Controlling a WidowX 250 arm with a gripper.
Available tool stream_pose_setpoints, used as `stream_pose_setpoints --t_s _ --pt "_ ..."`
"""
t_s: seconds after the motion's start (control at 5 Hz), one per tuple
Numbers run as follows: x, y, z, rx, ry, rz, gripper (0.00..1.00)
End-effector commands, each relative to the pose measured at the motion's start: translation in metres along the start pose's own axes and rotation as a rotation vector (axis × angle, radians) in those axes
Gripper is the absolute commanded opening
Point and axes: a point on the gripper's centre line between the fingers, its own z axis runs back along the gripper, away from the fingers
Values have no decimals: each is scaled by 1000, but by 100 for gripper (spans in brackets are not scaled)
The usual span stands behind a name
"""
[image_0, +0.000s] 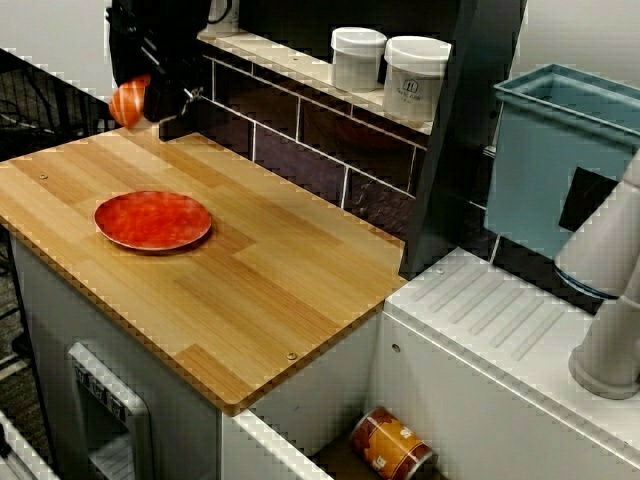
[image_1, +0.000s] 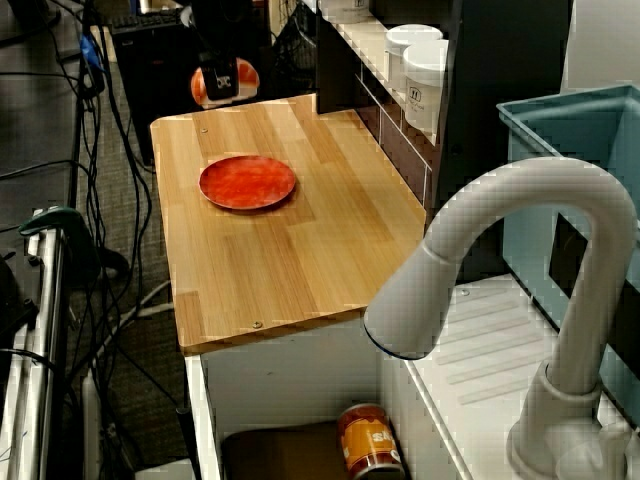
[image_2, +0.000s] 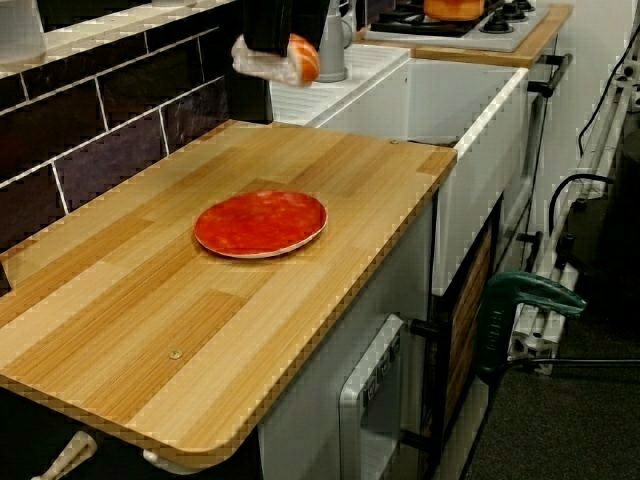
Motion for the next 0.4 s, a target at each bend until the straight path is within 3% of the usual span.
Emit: stream_pose_setpoints --t_s 0.0,0.2 --pt "-10 9 -23 -37 48 6 0" --pt "-16 7 -39 -13 65 -3 0"
